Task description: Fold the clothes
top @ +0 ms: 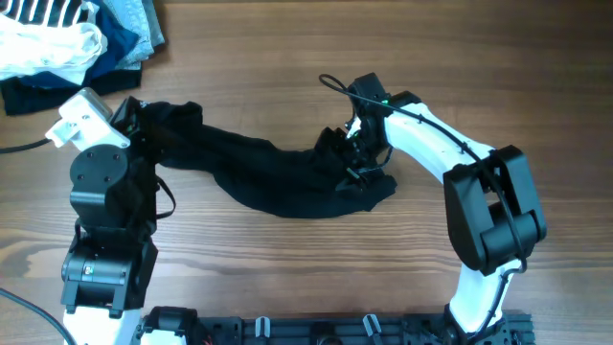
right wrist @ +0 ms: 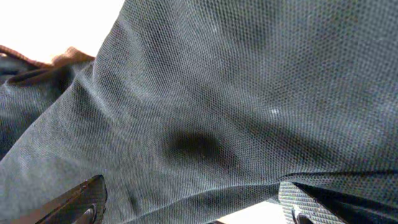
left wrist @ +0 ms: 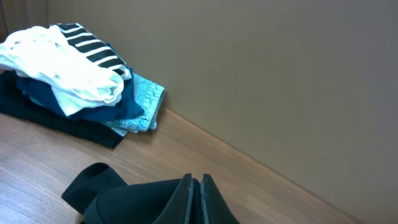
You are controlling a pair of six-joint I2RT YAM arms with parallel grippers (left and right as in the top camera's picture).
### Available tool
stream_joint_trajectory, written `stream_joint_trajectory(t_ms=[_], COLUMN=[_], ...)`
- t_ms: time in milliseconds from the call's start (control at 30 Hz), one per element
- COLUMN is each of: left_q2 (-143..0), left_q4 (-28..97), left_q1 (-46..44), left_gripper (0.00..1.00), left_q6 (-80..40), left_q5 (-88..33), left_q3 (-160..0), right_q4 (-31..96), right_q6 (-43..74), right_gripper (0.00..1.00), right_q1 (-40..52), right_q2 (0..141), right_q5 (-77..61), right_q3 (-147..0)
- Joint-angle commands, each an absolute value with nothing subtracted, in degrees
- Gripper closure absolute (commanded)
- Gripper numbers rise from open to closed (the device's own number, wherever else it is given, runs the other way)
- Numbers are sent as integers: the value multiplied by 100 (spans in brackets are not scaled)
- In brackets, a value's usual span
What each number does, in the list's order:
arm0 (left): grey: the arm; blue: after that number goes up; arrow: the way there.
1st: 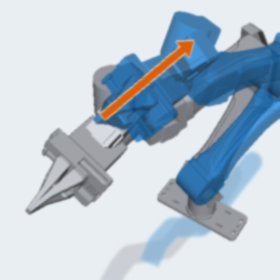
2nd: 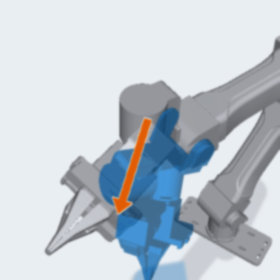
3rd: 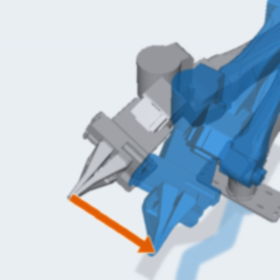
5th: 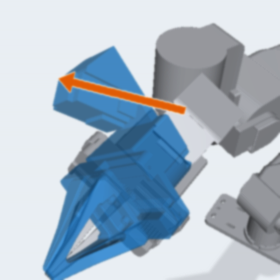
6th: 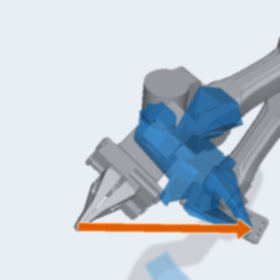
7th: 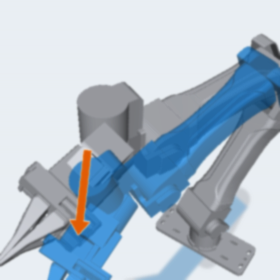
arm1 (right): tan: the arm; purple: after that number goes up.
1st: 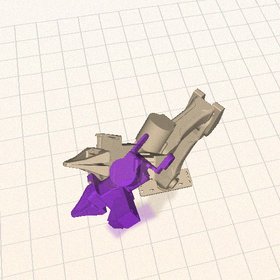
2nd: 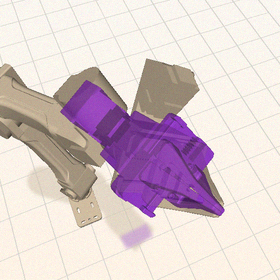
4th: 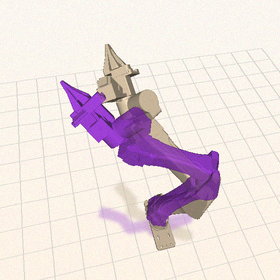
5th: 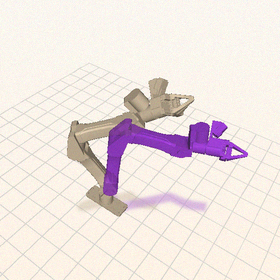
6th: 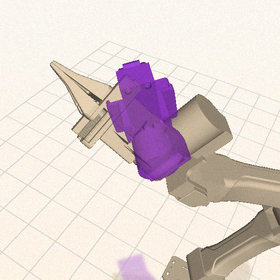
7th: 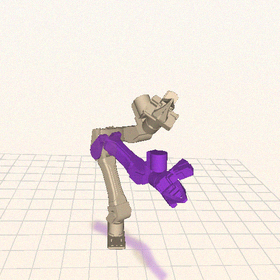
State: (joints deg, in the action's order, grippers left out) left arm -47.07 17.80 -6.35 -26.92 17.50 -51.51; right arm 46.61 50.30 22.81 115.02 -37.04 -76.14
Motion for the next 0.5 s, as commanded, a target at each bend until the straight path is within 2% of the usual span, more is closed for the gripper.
stream_joint_trajectory(t_ms=[0, 167, 467], left_q2=[-4624, -4624, -4624], left_q4=[1763, 1765, 1754], left_q1=[-604, -604, -602], left_gripper=[96, 96, 96], left_q6=[-2746, -2744, -2744], left_q5=[1743, 1745, 1765], left_q3=[-5242, -5242, -5242], right_q4=[4652, 4727, 4713], right_q6=[5103, 5100, 4923], right_gripper=[11, 11, 9], right_q1=[2287, 2290, 2333], right_q2=[11572, 11572, 11572], right_q5=[-3726, -3841, -4884], right_q3=[-7566, -7566, -7568])
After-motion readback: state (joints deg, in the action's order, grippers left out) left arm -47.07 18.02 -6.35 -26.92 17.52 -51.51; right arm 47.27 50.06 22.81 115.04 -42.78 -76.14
